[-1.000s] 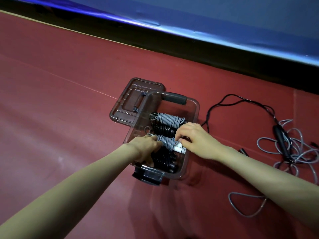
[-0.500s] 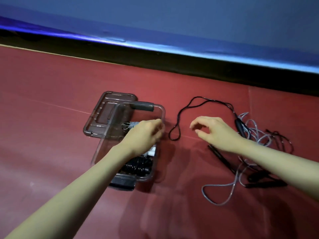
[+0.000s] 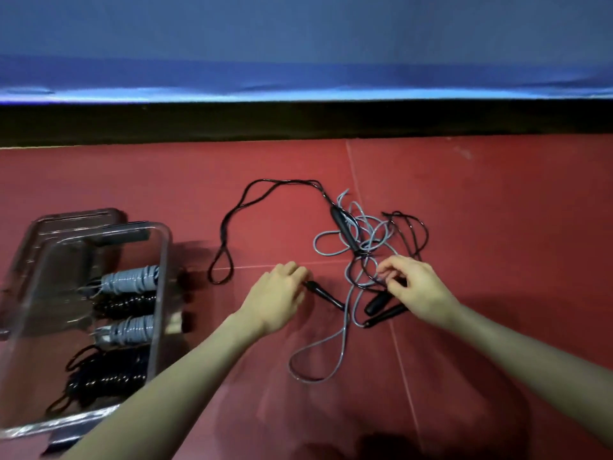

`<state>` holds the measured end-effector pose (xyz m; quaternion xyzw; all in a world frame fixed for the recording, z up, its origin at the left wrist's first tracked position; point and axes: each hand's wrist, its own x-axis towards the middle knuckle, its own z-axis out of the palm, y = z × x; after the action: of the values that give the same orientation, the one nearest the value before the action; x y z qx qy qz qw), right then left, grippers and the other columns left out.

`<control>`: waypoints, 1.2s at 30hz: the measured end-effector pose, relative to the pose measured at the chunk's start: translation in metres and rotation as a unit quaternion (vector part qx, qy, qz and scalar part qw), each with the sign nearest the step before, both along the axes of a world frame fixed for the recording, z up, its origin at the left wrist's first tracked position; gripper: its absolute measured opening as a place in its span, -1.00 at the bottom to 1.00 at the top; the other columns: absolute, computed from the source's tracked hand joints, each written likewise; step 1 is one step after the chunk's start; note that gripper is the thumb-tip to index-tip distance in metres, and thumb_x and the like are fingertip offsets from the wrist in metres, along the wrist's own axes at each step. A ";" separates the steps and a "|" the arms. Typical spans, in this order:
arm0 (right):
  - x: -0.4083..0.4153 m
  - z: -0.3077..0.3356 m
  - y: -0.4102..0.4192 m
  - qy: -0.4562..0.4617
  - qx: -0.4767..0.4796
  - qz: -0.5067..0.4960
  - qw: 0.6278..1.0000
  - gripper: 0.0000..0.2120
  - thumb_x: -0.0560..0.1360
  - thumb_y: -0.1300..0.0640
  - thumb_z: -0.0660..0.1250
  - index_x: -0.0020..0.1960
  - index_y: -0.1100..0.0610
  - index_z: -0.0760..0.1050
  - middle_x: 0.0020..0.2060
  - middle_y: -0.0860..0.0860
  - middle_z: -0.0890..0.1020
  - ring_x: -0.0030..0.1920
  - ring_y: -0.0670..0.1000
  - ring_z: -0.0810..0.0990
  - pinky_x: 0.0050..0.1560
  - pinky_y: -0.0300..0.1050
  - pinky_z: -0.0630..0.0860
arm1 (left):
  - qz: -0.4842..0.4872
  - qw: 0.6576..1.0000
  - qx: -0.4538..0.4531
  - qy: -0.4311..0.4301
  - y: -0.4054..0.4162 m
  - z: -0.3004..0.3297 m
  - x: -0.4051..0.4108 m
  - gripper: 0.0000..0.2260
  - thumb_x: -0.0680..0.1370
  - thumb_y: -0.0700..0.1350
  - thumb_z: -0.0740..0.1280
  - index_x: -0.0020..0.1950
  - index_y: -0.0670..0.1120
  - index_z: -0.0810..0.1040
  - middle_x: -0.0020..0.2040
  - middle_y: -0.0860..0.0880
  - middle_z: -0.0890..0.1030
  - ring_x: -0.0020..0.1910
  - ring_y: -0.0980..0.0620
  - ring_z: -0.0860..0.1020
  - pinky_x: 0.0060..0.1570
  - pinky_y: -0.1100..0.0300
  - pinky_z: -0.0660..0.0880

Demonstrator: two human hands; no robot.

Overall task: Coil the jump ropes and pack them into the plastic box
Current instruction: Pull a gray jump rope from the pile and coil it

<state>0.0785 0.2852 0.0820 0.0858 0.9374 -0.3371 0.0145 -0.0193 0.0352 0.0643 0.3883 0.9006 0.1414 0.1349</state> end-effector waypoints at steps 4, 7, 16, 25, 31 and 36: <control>0.015 -0.037 0.018 -0.028 0.034 0.004 0.999 -0.73 0.39 0.42 0.30 0.01 0.18 0.59 -0.11 -0.02 0.61 -0.04 0.03 0.55 0.10 -0.10 0.47 | -0.077 0.989 -0.117 0.040 0.019 -0.031 0.003 -0.66 0.55 -0.06 0.24 0.33 -0.01 0.44 0.26 0.01 0.47 0.27 -0.07 0.42 0.05 0.07 0.38; 0.025 -0.054 0.022 -0.053 0.085 0.051 0.994 -0.74 0.41 0.32 0.34 0.05 0.10 0.58 -0.07 -0.04 0.60 0.04 0.05 0.53 0.10 -0.01 0.43 | -0.125 0.978 -0.136 0.093 0.022 -0.046 0.001 -0.63 0.42 -0.03 0.18 0.14 -0.02 0.63 0.08 0.01 0.64 0.03 -0.02 0.62 -0.17 0.15 0.51; 0.044 -0.087 0.023 -0.073 0.210 0.116 0.968 -0.67 0.29 0.25 0.46 0.03 0.07 0.56 -0.04 -0.03 0.54 0.03 0.08 0.51 -0.02 0.00 0.46 | -0.112 0.961 -0.154 0.201 0.016 -0.062 0.003 -0.85 0.34 -0.21 0.32 -0.13 -0.07 0.58 -0.17 -0.09 0.51 -0.30 -0.10 0.50 -0.32 0.13 0.41; 0.040 -0.065 0.019 -0.143 0.117 0.091 0.979 -0.74 0.55 0.13 0.28 0.23 0.09 0.39 0.11 0.04 0.37 0.15 0.10 0.45 0.12 -0.02 0.38 | 0.009 0.978 -0.196 0.076 0.001 -0.042 0.004 -0.72 0.43 -0.05 0.45 0.01 -0.13 0.46 -0.08 -0.11 0.61 -0.09 -0.17 0.61 -0.19 0.09 0.41; 0.030 -0.020 0.017 -0.054 -0.044 -0.005 0.998 -0.79 0.61 0.18 0.21 0.24 0.08 0.43 0.03 -0.08 0.48 -0.20 -0.22 0.48 0.06 -0.09 0.44 | 0.228 0.967 0.010 -0.112 0.004 0.001 -0.017 -0.73 0.56 -0.13 0.32 0.24 -0.18 0.51 0.04 -0.25 0.64 0.07 -0.26 0.57 0.02 0.05 0.48; 0.010 0.059 0.018 -0.026 -0.050 -0.050 0.997 -0.80 0.62 0.21 0.19 0.21 0.09 0.47 -0.34 -0.17 0.46 -0.44 -0.30 0.44 -0.31 -0.39 0.35 | 0.356 0.879 0.230 -0.218 0.015 0.084 -0.027 -0.89 0.60 -0.23 0.26 -0.11 -0.17 0.52 -0.18 -0.20 0.53 -0.33 -0.03 0.51 -0.24 0.04 0.56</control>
<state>0.0888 0.3032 0.1410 0.1404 0.9134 -0.3813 0.0257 -0.0462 0.0506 0.1483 0.0214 0.8679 0.4644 0.1754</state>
